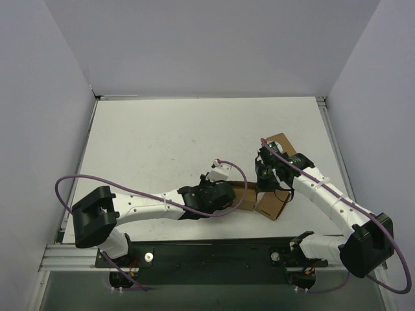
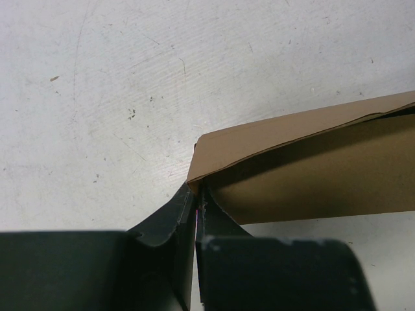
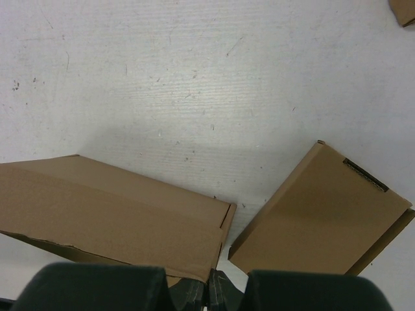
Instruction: Fold the paper box
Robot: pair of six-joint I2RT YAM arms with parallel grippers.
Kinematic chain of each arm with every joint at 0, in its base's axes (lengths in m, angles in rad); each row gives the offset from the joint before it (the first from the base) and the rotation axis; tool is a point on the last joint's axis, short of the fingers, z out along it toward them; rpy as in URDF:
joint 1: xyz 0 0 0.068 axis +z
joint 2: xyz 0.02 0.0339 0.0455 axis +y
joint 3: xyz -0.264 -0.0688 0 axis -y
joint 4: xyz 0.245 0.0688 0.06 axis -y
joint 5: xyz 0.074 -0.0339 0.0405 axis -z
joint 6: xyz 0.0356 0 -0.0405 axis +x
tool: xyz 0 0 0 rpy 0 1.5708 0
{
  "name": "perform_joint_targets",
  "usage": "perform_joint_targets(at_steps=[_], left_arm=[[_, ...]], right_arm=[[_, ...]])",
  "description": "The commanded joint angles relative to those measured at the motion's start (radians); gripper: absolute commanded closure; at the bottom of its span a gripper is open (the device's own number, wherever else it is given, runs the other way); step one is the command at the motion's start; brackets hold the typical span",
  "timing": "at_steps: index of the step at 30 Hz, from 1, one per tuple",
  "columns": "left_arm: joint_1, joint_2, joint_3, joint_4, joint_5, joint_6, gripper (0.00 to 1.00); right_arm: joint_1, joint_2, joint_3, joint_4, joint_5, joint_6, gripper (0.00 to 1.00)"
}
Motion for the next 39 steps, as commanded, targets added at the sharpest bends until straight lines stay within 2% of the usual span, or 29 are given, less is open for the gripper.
perform_joint_targets(at_steps=[1,8,29,39], left_arm=[[-0.012,0.028,-0.009,-0.105,0.086,0.012,1.0],[-0.013,0.028,-0.014,-0.105,0.087,0.007,1.0],[-0.015,0.04,-0.012,-0.11,0.081,0.007,1.0],[-0.013,0.045,0.002,-0.123,0.075,0.012,1.0]], right_arm=[[0.009,-0.026,0.023,0.021,-0.003,0.044,1.0],[0.0,-0.029,0.063,0.019,0.007,0.05,1.0],[-0.046,-0.071,0.038,0.019,-0.009,0.042,1.0],[-0.043,-0.052,0.02,-0.051,0.028,-0.008,1.0]])
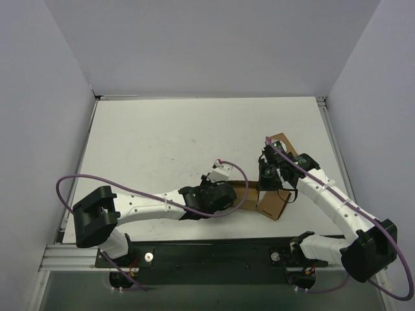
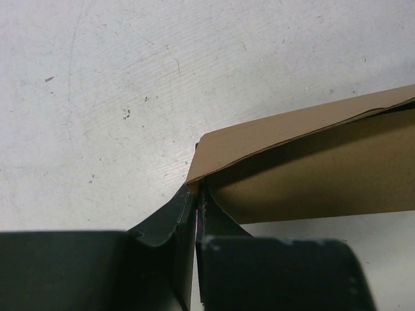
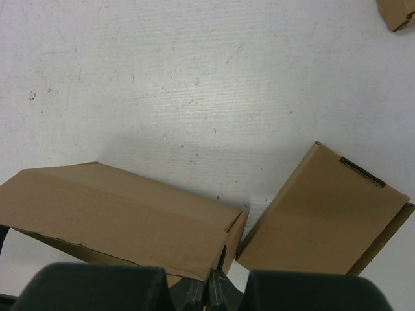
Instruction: Fold the paper box
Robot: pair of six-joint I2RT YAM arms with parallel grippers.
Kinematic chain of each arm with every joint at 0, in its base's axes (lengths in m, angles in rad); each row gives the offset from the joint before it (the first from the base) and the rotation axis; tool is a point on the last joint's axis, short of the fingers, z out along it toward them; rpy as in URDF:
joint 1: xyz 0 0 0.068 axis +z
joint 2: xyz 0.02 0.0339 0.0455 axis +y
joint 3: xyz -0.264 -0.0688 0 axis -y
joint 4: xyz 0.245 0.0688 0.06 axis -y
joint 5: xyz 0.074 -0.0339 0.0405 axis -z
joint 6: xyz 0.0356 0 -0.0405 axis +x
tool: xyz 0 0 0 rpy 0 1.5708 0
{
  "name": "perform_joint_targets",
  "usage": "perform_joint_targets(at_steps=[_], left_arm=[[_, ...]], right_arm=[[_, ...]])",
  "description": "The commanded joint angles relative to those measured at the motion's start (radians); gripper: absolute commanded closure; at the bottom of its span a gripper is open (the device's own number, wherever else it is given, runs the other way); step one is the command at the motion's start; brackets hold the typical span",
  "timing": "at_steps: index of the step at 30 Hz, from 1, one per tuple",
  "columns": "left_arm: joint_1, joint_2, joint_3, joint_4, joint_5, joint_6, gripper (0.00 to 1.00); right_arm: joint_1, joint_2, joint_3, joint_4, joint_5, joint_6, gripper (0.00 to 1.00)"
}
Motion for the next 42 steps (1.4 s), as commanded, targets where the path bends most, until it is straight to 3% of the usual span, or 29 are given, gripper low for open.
perform_joint_targets(at_steps=[1,8,15,24,32,42], left_arm=[[-0.008,0.039,-0.006,-0.121,0.072,0.014,1.0],[-0.008,0.043,-0.001,-0.127,0.072,0.009,1.0],[-0.008,0.039,0.001,-0.131,0.071,0.006,1.0],[-0.008,0.036,-0.002,-0.124,0.077,0.005,1.0],[-0.009,0.033,-0.003,-0.118,0.083,0.006,1.0],[-0.009,0.028,-0.009,-0.115,0.086,0.006,1.0]], right_arm=[[-0.008,-0.015,0.006,-0.045,0.051,-0.023,1.0],[0.018,-0.01,-0.019,-0.064,0.082,-0.025,1.0],[0.107,0.007,-0.034,-0.091,0.215,0.021,1.0],[0.274,-0.01,-0.099,-0.113,0.378,0.199,1.0],[0.354,-0.053,-0.137,-0.038,0.398,0.345,1.0],[0.358,-0.071,-0.093,-0.024,0.387,0.348,1.0]])
